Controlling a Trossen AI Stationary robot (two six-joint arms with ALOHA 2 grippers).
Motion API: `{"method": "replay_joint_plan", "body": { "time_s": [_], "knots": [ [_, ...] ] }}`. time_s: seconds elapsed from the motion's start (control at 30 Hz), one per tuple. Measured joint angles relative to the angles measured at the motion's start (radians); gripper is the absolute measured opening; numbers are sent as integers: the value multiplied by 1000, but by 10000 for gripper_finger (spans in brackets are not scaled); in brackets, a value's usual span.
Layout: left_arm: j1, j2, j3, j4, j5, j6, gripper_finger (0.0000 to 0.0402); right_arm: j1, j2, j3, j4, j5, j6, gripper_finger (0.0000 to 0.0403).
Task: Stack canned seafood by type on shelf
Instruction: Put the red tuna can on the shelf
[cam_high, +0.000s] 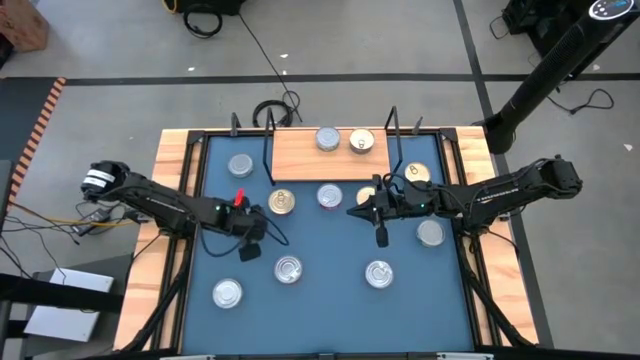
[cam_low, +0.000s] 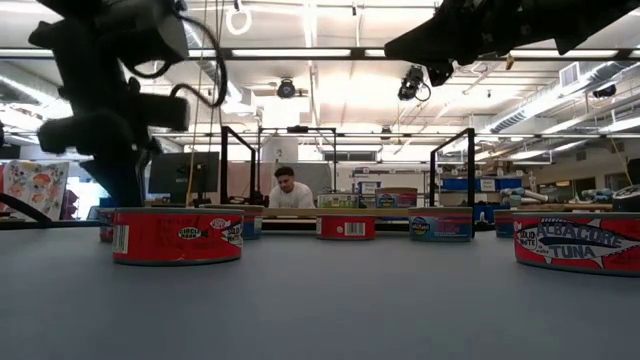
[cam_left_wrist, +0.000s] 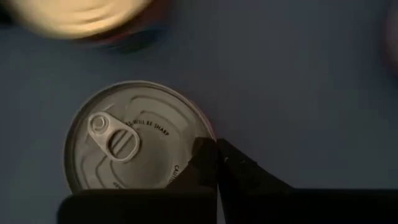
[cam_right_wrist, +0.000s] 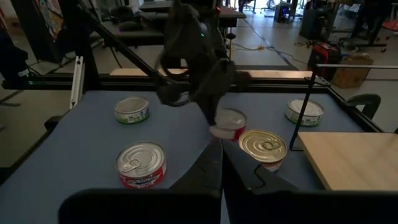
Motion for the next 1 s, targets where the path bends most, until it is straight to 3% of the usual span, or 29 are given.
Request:
{"method": "replay_joint_plan", "body": {
  "time_s": [0.53, 0.73, 1.0],
  "knots": [
    [-47, 50, 26, 386, 99, 86, 1, 0, 0, 0, 8, 0, 0, 11],
    [-27, 171, 46, 560, 100, 152, 0, 0, 0, 0, 12, 0, 0, 11],
    [3, 408, 279, 573, 107, 335, 0, 0, 0, 0, 14, 0, 0, 11]
  ]
}}
